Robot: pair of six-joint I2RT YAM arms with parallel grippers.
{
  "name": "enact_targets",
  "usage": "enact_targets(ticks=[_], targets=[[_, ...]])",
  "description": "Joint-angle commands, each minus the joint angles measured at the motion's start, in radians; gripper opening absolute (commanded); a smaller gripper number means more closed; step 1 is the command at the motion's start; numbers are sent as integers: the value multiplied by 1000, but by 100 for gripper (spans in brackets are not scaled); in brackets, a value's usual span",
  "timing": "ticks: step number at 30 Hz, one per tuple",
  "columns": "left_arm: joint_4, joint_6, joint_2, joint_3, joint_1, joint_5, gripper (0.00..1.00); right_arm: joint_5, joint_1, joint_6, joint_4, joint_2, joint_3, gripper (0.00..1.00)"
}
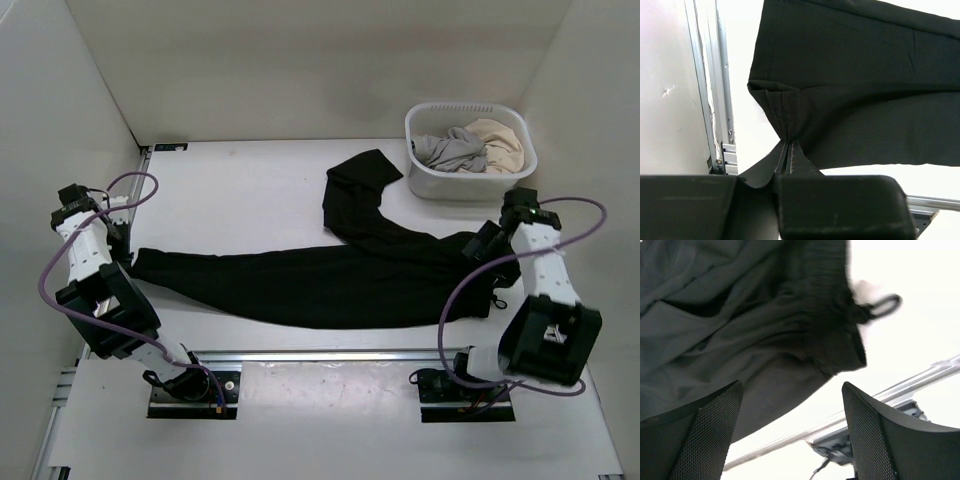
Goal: Fold and stack the trousers
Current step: Flatten the trousers out
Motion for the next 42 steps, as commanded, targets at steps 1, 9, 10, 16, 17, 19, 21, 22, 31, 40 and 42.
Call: enact_targets(ticks=[1, 9, 10, 16, 17, 19, 21, 22, 31, 40, 42], targets=[[-1, -1, -21, 9, -1, 24, 14, 68, -55, 145, -98, -102, -87, 84], [10, -1, -11, -40, -1, 13, 14, 77, -91, 367, -92, -241, -262, 79], [10, -1, -11, -49, -1, 13, 14, 60, -91, 367, -48, -232, -271, 79], [19, -1, 22, -38, -1, 1, 14, 57, -100, 388, 86, -99, -271, 79], [19, -1, 31, -38, -1, 1, 14, 80, -100, 388, 95, -73, -271, 79], [19, -1, 31, -29, -1, -9, 14, 68, -100, 388, 129, -21, -271, 78], [19, -1, 31, -20, -1, -18, 14, 47, -100, 388, 175, 42, -271, 65], [10, -1, 31, -11, -1, -27, 14, 33, -100, 388, 192, 65, -271, 58], [1, -1, 40, 156, -1, -4, 14, 105, -172, 295, 117, 88, -30, 0], [-62, 45, -46, 77, -1, -44, 14, -33, -264, 279, 12, -106, -102, 0], [-62, 58, -72, 14, -1, -56, 14, -43, -287, 279, 12, -163, -177, 0]])
